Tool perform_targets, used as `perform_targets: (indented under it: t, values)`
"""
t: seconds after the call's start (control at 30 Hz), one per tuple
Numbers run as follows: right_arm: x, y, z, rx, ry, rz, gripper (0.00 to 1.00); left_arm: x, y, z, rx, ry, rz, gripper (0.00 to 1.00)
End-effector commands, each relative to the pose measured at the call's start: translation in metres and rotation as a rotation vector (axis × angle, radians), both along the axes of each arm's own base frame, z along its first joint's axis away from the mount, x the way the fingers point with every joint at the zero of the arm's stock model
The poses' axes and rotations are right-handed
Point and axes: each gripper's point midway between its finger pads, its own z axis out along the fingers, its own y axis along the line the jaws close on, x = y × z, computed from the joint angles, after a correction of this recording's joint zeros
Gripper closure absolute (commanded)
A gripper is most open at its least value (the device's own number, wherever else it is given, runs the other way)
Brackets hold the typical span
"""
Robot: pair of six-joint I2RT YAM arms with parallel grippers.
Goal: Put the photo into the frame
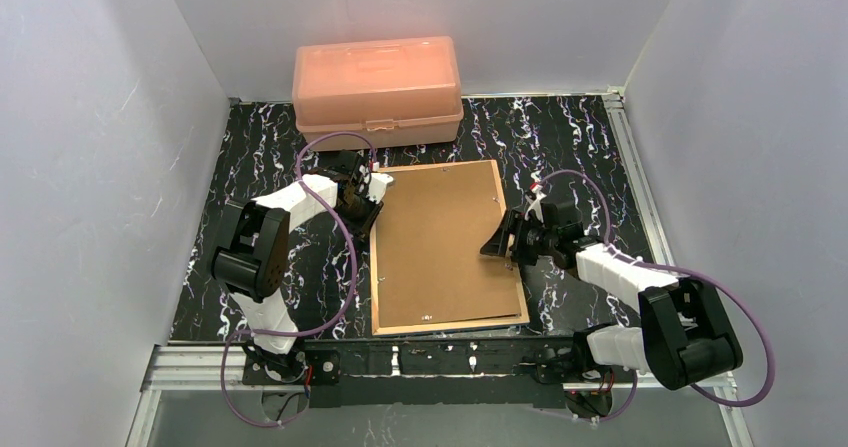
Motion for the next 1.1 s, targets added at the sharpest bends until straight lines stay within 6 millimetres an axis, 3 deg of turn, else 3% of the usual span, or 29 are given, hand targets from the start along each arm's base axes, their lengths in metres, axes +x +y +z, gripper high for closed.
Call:
perform_targets:
  t: [0.0, 0.33, 0.57, 0.73, 0.87, 1.07]
  values:
    - [0.009, -0.003, 0.012, -0.104, -0.044, 0.055, 0.24, -0.006, -0.004, 0.009, -0.023, -0.009, -0.022, 0.84]
    - [0.005, -0.018, 0.011, -0.255, -0.027, 0.078, 0.19, -0.008, -0.003, 0.01, -0.021, -0.006, -0.025, 0.84]
    - [0.013, -0.023, 0.029, -0.295, -0.072, 0.079, 0.19, -0.01, -0.003, 0.01, -0.017, 0.002, -0.026, 0.85]
    - [0.026, -0.012, 0.052, -0.233, -0.141, 0.071, 0.25, -0.009, -0.002, 0.012, -0.018, 0.001, -0.027, 0.86]
    - [0.035, -0.006, 0.057, -0.203, -0.166, 0.056, 0.41, -0.007, -0.003, 0.015, -0.019, -0.006, -0.023, 0.86]
    - [0.064, -0.003, 0.067, -0.195, -0.246, -0.01, 0.46, -0.004, -0.002, 0.028, -0.037, -0.013, -0.006, 0.87]
